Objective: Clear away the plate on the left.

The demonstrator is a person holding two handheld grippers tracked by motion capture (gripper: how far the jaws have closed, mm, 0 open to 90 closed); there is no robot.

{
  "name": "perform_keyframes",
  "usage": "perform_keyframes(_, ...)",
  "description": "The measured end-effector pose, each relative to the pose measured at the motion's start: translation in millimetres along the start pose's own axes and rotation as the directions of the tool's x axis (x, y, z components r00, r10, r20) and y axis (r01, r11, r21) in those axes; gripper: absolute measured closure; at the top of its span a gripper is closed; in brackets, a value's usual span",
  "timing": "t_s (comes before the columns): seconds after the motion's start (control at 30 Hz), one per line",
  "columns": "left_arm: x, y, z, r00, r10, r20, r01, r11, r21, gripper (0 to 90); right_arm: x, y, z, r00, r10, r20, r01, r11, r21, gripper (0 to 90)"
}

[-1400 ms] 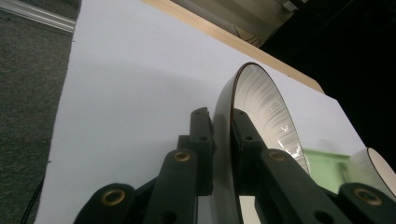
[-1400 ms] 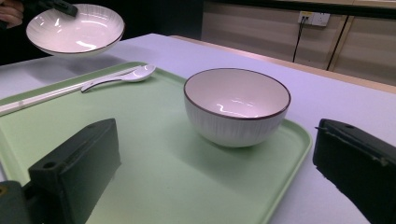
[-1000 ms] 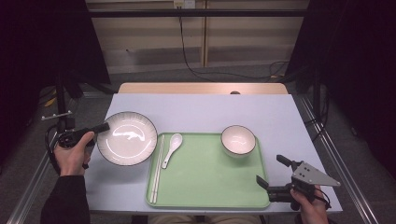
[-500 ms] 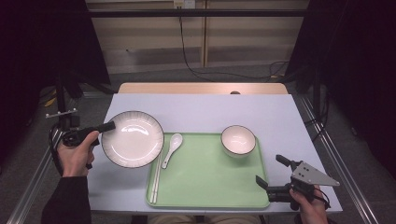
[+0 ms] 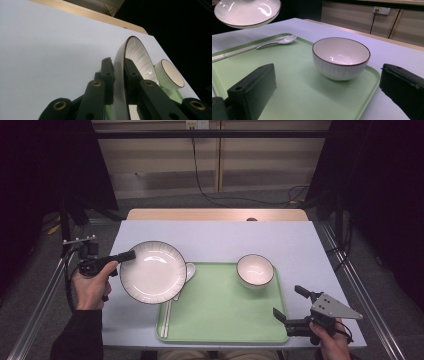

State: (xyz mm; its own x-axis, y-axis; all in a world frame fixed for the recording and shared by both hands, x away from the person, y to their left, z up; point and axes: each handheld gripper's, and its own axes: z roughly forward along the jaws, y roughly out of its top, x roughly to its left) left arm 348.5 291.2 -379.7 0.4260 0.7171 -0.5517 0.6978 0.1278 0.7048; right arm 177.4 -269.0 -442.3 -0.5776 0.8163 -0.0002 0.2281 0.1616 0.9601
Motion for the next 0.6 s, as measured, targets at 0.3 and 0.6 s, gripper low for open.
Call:
perform_keyframes(0.3, -20.8, -3.9, 19.3, 0.9986, 0.032, 0.043, -0.035, 0.9979, 0.055, 80.7, 0.3, -0.1, -0.5, 1.0000, 0.001, 0.001, -0.001, 1.000, -0.004, 0.3)
perform_keyframes(0.6, -32.7, -9.5, 36.8, 0.9959, 0.065, 0.062, -0.072, 0.9919, 0.105, 80.6, 0.0, 0.1, -0.2, 1.0000, 0.002, 0.000, -0.002, 1.000, 0.000, 0.3)
